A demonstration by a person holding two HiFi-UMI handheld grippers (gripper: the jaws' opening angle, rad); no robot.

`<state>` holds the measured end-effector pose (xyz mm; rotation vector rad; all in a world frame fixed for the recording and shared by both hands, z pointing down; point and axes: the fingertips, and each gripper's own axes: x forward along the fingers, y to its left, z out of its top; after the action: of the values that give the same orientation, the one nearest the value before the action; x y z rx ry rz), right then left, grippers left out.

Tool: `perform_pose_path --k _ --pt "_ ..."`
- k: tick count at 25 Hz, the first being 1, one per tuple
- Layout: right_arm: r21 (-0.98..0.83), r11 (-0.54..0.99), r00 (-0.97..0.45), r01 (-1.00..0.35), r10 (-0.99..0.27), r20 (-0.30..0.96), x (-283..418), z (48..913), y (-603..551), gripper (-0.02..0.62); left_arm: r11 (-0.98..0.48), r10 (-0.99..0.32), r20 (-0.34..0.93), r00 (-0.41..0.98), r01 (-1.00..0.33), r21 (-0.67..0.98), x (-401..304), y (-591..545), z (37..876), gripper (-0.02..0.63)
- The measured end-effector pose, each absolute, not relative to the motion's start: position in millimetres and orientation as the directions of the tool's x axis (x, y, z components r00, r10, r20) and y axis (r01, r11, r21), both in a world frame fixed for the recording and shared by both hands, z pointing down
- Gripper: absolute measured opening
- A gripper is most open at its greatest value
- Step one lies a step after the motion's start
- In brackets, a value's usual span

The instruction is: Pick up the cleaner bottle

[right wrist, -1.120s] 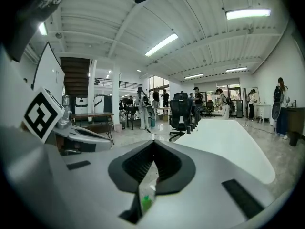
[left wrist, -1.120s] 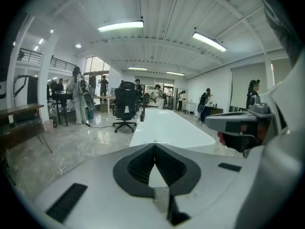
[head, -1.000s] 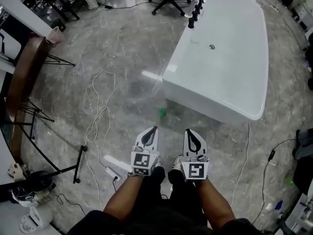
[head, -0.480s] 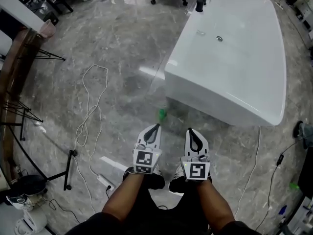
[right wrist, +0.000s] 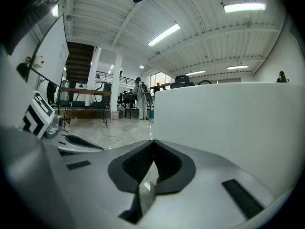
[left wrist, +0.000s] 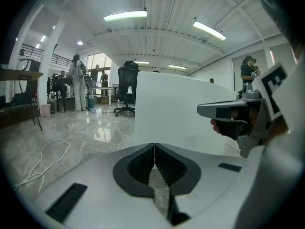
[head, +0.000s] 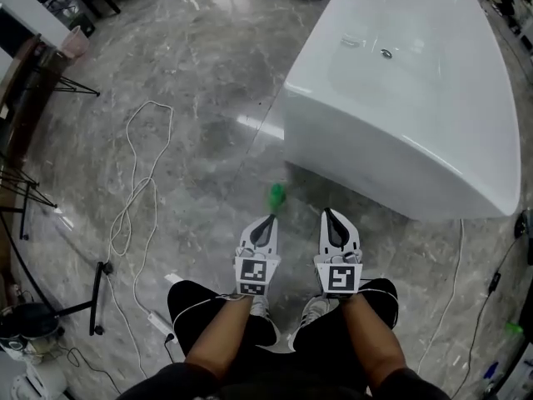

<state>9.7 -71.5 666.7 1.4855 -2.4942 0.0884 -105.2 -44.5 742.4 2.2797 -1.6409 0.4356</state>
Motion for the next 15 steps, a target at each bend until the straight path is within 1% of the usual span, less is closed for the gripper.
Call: perform_pose_path --k 6,11,12,15 --pt "0.089 0.489 -0.464 -0.868 -0.861 0.206 11 725 -78 0.017 -0.273 -0.869 0.408 0.28 -0.959 0.075 -107 -56 815 0.006" --pt "0.067 0.479 -0.458 -0.875 -0.865 0.204 12 740 -84 0.017 -0.232 -0.885 0.405 0.228 -0.972 0.041 -112 -59 849 0.009" --pt "0.069 0.478 -0.456 -0.876 -0.866 0.206 12 741 -85 0.017 -0.232 -0.887 0.403 0.226 -0.972 0.035 -112 -60 855 0.019" --pt "0.083 0.479 -0.454 -0.874 -0.865 0.214 8 738 -84 0.017 -0.238 -0.885 0.4 0.238 -0.97 0.049 -114 -64 877 0.142"
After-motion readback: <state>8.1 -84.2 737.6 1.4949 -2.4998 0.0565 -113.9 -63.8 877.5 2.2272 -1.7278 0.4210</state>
